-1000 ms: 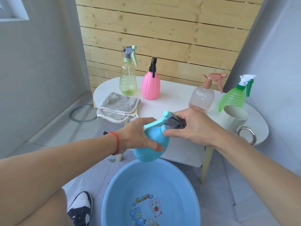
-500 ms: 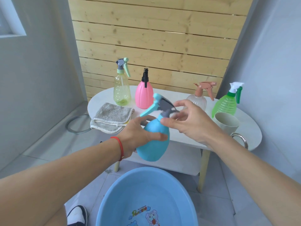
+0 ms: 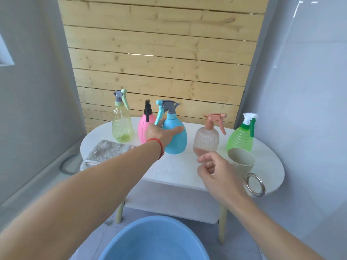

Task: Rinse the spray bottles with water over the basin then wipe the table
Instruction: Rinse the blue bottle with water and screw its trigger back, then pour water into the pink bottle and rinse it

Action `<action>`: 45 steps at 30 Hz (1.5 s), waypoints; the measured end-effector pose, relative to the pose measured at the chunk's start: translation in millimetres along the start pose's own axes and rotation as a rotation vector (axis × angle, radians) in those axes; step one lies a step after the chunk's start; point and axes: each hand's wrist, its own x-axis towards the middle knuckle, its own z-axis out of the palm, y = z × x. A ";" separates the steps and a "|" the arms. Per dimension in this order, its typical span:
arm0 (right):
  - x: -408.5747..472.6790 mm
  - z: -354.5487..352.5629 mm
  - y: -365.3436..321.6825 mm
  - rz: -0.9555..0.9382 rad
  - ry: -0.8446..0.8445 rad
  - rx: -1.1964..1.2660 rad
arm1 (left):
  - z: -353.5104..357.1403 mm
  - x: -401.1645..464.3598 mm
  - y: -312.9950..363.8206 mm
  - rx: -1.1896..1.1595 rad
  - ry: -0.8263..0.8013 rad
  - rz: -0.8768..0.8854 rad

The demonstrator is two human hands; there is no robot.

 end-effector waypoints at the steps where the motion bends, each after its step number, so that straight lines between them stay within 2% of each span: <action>1: -0.9 -0.2 2.2 -0.011 -0.014 -0.020 | 8.5 5.8 -1.8 0.006 0.012 0.002; 6: -0.5 2.2 8.9 -0.059 -0.062 -0.091 | 38.0 24.5 -11.8 0.163 0.090 0.032; 10: 1.7 5.0 13.0 -0.081 -0.079 -0.152 | 50.6 34.9 -17.4 0.203 0.157 0.028; 13: 3.0 6.6 13.1 -0.075 -0.095 -0.174 | 50.5 37.2 -20.9 0.237 0.122 0.054; 17: 4.2 7.3 12.9 -0.080 -0.108 -0.228 | 29.0 23.8 -45.0 0.433 0.035 0.140; 22: 3.0 10.5 11.4 -0.085 -0.104 -0.270 | -31.9 26.7 -59.2 0.338 0.269 0.152; 24: 1.4 14.5 8.7 -0.084 -0.125 -0.288 | -45.7 44.9 -50.2 0.367 0.305 0.139; 28: 0.6 18.5 4.3 -0.074 -0.141 -0.297 | -46.1 78.1 -40.5 0.626 0.268 0.228; 30: 1.4 19.9 2.7 -0.079 -0.139 -0.301 | -40.1 88.1 -40.6 0.735 0.268 0.206; 35: 4.0 19.5 6.8 -0.087 -0.147 -0.307 | -30.1 97.5 -30.0 0.666 0.179 0.097; 38: 7.5 18.8 5.7 -0.104 -0.135 -0.271 | -40.5 80.7 -25.7 0.631 0.139 0.205; 41: 7.8 23.4 -6.9 -0.157 -0.104 -0.127 | -59.5 45.1 -28.2 0.638 0.111 0.403; 43: 7.3 26.5 -25.2 -0.161 -0.044 0.069 | -72.2 19.7 -31.6 0.666 0.143 0.599; 45: 7.0 25.8 -49.1 0.006 -0.043 0.404 | -87.2 -6.0 -33.8 0.771 0.153 0.808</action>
